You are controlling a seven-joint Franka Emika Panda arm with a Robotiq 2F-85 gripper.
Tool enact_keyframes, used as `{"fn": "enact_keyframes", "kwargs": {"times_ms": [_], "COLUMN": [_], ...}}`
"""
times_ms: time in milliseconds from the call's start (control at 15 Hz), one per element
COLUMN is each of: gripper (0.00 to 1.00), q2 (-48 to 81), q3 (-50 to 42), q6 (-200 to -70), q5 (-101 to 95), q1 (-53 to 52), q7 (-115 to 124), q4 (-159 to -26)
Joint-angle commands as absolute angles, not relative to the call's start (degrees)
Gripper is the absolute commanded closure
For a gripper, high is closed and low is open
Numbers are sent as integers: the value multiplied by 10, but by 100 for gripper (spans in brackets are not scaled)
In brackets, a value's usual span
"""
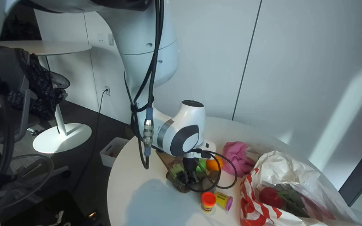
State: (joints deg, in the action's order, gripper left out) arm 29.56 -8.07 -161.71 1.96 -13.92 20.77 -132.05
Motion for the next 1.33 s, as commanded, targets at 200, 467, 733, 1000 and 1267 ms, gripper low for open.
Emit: {"fn": "enact_keyframes", "kwargs": {"times_ms": [200,467,733,1000,1267], "gripper": [85,85,86,86,86], "q2": [171,119,116,161,231], "q3": [-107,-161,-186,-250,-309], "q6": [-1532,-1562,-1571,-1588,-1572], "q5": [-26,-169,-311,-438,-536], "q1": [-166,-191,-146,-134,-137], "q7": [298,427,551,685,815], "q4": [-1354,-1345,-1297,-1237,-1166]}}
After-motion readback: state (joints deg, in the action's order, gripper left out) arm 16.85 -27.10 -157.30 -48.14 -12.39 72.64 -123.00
